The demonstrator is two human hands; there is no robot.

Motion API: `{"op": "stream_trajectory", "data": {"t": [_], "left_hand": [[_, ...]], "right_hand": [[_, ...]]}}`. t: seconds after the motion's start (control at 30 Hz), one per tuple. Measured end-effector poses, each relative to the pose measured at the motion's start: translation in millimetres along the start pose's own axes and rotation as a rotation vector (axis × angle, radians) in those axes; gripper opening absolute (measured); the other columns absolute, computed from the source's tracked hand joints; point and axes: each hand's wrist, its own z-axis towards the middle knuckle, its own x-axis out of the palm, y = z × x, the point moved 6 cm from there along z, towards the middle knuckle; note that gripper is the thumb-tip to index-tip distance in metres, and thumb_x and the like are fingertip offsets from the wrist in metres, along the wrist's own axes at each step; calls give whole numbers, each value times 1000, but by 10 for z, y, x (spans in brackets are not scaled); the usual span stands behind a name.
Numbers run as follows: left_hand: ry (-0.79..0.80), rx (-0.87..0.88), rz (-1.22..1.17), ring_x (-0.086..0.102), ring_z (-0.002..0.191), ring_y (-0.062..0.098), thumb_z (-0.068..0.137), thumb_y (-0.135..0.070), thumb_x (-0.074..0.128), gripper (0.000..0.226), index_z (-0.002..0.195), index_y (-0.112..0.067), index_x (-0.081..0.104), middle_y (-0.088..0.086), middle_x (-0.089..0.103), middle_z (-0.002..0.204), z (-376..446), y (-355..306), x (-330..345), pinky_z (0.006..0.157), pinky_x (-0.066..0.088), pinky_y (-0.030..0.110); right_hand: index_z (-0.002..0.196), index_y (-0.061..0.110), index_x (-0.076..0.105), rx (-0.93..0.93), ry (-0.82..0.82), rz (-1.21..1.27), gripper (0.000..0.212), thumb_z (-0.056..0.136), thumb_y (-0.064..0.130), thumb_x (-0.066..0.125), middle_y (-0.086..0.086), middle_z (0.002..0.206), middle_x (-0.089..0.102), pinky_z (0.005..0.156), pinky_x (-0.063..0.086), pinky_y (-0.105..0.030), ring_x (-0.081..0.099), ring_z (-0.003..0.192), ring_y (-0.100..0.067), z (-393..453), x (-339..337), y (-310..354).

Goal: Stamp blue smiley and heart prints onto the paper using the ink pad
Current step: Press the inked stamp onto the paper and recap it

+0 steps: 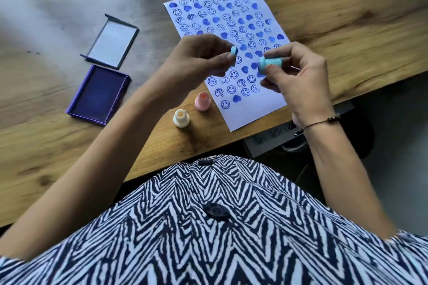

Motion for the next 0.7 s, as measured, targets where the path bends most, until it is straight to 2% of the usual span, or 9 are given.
{"op": "stream_trajectory", "data": {"t": [0.17, 0.3, 0.37, 0.47, 0.5, 0.57, 0.63, 0.7], "left_hand": [[-67, -7, -6, 53, 78, 20, 85, -5, 55, 7, 88, -10, 59, 7, 58, 80, -49, -8, -95, 75, 48, 24], [-227, 15, -49, 56, 76, 15, 87, -8, 54, 8, 92, -10, 59, 6, 60, 81, -243, 26, -297, 75, 49, 26], [-383, 52, -48, 55, 77, 17, 86, -12, 55, 6, 89, -17, 58, 4, 60, 81, -502, 90, -535, 74, 49, 27], [-747, 104, -109, 55, 73, 13, 83, -18, 56, 6, 86, -23, 58, -1, 61, 80, -996, 303, -871, 69, 49, 21], [-888, 110, -147, 55, 71, 11, 85, -17, 56, 6, 86, -23, 58, -3, 61, 80, -1172, 399, -956, 67, 49, 17], [-1115, 108, -259, 53, 69, 9, 88, -14, 53, 10, 84, -22, 57, -2, 59, 80, -1470, 593, -1066, 63, 48, 14], [-1202, 111, -372, 54, 71, 10, 89, -12, 51, 11, 83, -20, 56, 1, 59, 81, -1611, 713, -1113, 63, 49, 15], [-1248, 124, -406, 57, 74, 12, 90, -13, 50, 10, 84, -20, 55, 2, 60, 83, -1698, 783, -1145, 66, 51, 17]], "right_hand": [[78, 19, 61, 38, -6, 20, 17, 80, 2, 65, 3, 72, 60, 61, 59, -24, 62, 60, -1, 38, -17, 11], [85, 16, 65, -52, 116, -191, 12, 78, 7, 67, -7, 84, 66, 75, 57, -40, 62, 74, -19, 13, 237, 159], [86, 14, 67, -148, 216, -267, 13, 75, 8, 69, -9, 91, 68, 78, 54, -36, 62, 79, -21, 19, 571, 353], [86, 13, 70, -376, 388, -378, 18, 71, 4, 67, 0, 84, 64, 69, 42, -14, 55, 73, -15, -19, 1221, 686], [87, 14, 70, -460, 467, -418, 20, 71, 3, 65, 2, 81, 62, 66, 37, -10, 52, 73, -13, -65, 1465, 772], [90, 15, 70, -617, 623, -531, 22, 74, 3, 61, -2, 87, 66, 65, 35, -17, 57, 81, -19, -188, 1928, 882], [93, 13, 69, -759, 711, -620, 23, 76, 4, 57, -9, 98, 68, 69, 34, -23, 59, 93, -26, -272, 2279, 946], [91, 9, 69, -842, 790, -655, 21, 76, 1, 56, -16, 97, 67, 76, 40, -35, 57, 94, -33, -347, 2547, 956]]}}
